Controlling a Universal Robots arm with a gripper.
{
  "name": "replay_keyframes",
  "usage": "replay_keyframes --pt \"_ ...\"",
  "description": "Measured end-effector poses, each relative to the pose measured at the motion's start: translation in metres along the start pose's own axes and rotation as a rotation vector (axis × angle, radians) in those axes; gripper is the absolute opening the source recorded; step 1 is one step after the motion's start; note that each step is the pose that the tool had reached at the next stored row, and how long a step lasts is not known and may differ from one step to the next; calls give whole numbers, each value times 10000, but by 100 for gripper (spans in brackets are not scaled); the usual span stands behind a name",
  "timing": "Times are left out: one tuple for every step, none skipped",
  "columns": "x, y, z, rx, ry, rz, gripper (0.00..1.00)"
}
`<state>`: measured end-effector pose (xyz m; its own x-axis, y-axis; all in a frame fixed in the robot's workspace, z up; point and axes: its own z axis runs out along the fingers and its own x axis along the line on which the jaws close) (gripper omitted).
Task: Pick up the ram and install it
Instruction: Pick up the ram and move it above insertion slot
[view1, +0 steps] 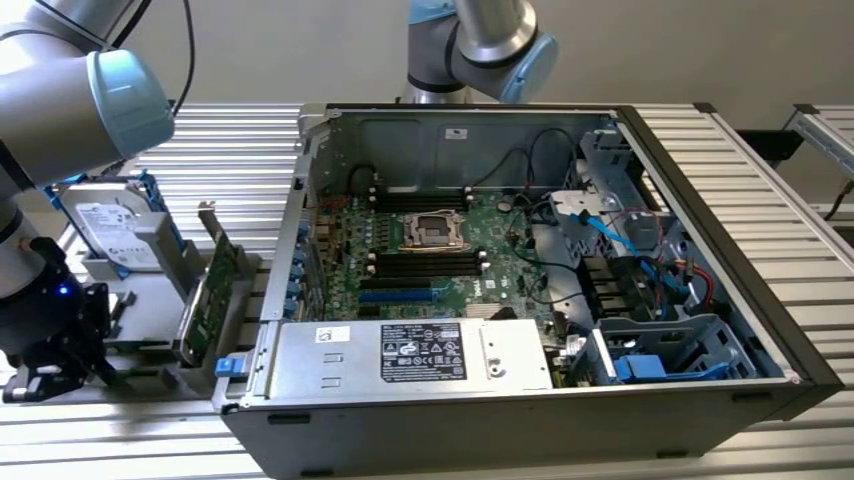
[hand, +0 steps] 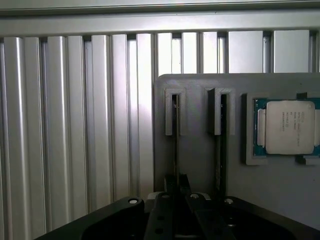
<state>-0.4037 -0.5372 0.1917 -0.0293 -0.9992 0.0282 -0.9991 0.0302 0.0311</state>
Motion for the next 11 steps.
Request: replay_keyframes --pt "0 0 0 0 0 2 14" --pt "1 0 0 0 0 1 14" --pt "1 -1 0 0 0 1 14" --pt "0 0 0 0 0 2 14" --pt "1 -1 0 1 0 1 14" --pt "1 0 -1 2 -1 2 14" --pt "1 0 -4 2 -2 2 14" --pt "1 0 -11 0 0 2 14" --pt "1 1 -22 -1 1 2 14" --pt "2 1 -33 0 0 2 14" --pt "2 1 -44 0 0 2 14"
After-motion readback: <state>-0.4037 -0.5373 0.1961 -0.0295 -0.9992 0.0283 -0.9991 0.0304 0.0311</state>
